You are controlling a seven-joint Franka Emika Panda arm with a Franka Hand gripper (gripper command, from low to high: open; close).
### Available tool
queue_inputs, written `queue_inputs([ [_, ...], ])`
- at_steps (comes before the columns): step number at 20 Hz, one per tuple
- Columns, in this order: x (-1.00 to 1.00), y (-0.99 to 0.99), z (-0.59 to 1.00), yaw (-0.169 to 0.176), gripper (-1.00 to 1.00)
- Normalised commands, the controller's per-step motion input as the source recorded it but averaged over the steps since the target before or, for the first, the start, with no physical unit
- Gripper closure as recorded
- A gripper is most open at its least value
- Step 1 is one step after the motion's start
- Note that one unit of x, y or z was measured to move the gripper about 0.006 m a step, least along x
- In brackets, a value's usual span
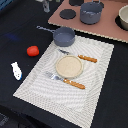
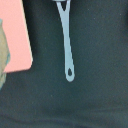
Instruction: Place the pan onto the stove and place the fish and sausage into the pan.
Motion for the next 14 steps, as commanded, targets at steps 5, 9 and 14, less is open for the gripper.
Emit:
queue_inputs([
  [5, 0.17, 0.00, -0.48, -0.086, -1.00],
  [9, 0.09, 0.00, -0.49, -0.088, -1.00],
  [14, 0.01, 0.00, -0.47, -0.071, -1.00],
])
